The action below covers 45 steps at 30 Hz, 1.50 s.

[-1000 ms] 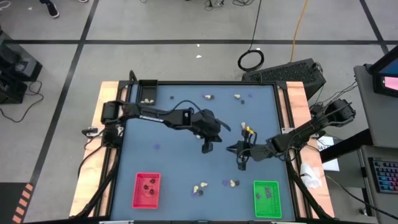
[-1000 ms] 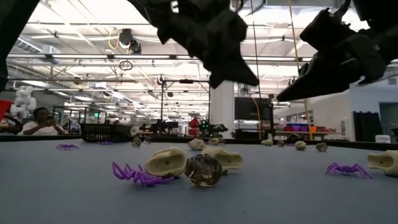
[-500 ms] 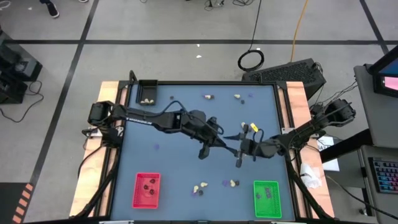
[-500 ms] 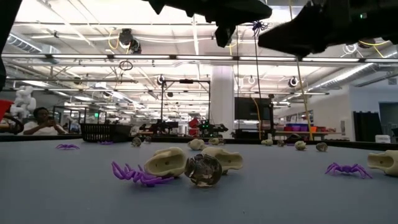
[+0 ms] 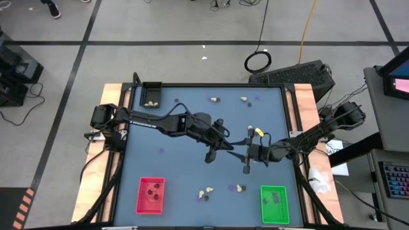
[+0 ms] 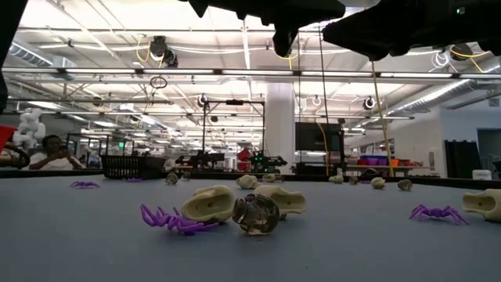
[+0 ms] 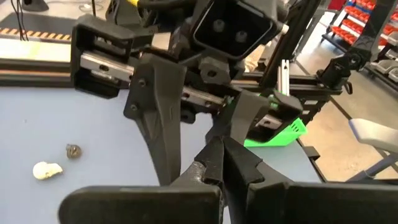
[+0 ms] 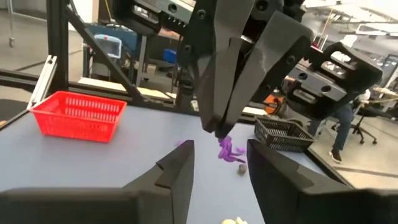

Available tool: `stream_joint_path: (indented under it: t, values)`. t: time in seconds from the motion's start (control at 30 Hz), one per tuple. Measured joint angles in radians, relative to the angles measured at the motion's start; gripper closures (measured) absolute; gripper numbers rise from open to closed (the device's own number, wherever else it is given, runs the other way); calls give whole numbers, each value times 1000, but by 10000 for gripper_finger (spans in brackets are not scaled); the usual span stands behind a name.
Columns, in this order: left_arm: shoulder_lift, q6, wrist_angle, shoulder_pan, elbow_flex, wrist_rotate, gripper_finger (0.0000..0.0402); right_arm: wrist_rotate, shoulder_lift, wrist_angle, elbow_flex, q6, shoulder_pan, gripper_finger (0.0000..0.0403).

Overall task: Sort Halloween decoration
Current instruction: Put the violet spider toy into the green bin

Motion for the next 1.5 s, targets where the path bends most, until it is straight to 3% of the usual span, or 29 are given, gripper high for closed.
stream_joint_path:
  t: [0.2,0.47,0.67,0.87,1.03,1.27,1.37,1.5]
  values:
    - [0,-8,26,0,0,-1,402,0,0,27,0,-8,0,297]
    - [0,-6,26,1,0,-5,402,0,0,36,0,-19,0,394]
    - [0,24,27,1,0,-8,397,0,0,40,0,-15,0,395]
    - [-46,85,-18,0,0,-15,344,0,0,24,0,2,0,399]
    - [-82,172,-120,-35,0,-133,306,-1,-11,-20,0,34,0,401]
    - [-91,244,-127,-110,-26,-268,302,-14,-70,-185,0,148,26,402]
    - [-91,234,-27,-124,-116,-298,302,-78,-105,-299,15,239,39,402]
    - [-106,181,134,-127,-241,-300,302,-148,-121,-591,115,361,58,402]
